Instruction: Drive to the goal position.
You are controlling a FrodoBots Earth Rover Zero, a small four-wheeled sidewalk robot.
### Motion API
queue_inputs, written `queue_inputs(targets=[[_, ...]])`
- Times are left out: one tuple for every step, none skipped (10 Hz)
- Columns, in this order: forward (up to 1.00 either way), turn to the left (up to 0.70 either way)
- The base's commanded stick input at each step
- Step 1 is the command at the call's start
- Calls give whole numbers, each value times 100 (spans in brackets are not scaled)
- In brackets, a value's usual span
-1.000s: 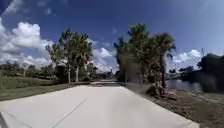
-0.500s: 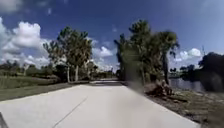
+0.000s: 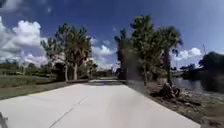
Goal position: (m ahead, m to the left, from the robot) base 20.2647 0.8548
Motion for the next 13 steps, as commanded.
queue_inputs(targets=[[70, 0], [70, 0], [70, 0], [70, 0], [70, 0], [70, 0], [70, 0], [70, 0], [70, 0], [70, 0], [70, 0], [70, 0], [70, 0]])
